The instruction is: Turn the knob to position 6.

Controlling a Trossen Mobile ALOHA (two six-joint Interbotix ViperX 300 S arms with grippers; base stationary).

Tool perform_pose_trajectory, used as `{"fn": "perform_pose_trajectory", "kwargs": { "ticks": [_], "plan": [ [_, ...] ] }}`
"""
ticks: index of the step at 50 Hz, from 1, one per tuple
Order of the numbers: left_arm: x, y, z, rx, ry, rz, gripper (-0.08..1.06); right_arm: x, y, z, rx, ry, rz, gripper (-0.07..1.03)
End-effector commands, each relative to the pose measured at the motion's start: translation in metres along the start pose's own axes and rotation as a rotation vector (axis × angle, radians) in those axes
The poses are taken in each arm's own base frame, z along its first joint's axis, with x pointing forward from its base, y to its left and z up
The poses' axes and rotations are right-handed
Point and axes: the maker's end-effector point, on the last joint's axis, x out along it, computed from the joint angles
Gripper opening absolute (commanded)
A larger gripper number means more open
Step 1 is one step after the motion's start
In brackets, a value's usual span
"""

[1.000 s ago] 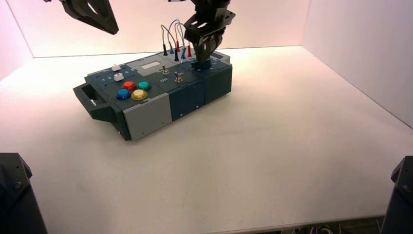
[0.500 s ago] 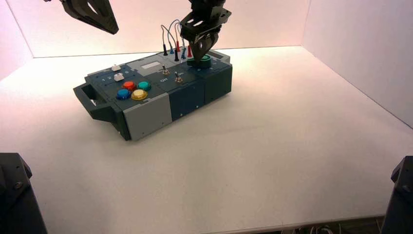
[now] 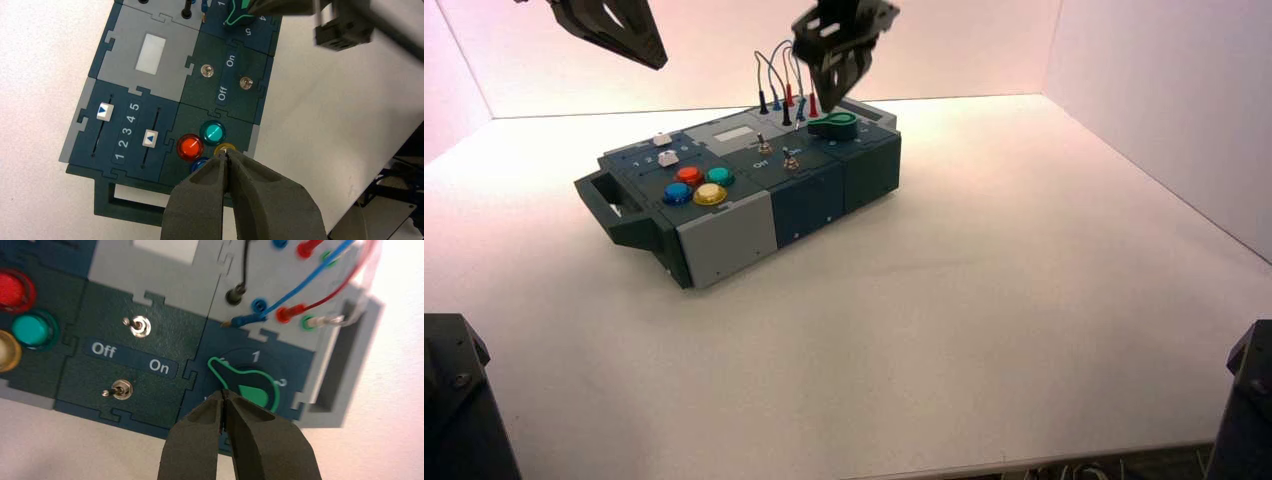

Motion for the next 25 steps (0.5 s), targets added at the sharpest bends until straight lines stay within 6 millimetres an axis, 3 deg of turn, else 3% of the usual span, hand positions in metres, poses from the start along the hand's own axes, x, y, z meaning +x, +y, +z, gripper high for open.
{"fn": "perform_pose_trajectory", "kwargs": {
  "ticks": [1,25],
  "plan": [
    [-0.006,-0.001,0.009,0.018,-0.031,0.010,-0.03,-0.040,-0.001,0.016,-0.006,-0.070,-0.019,-0.02],
    [-0.006,0.003,0.012,0.017,-0.048,0.029,-0.03,-0.072,0.007,-0.008,-0.003,0.007,0.001,-0.02]
  ]
}}
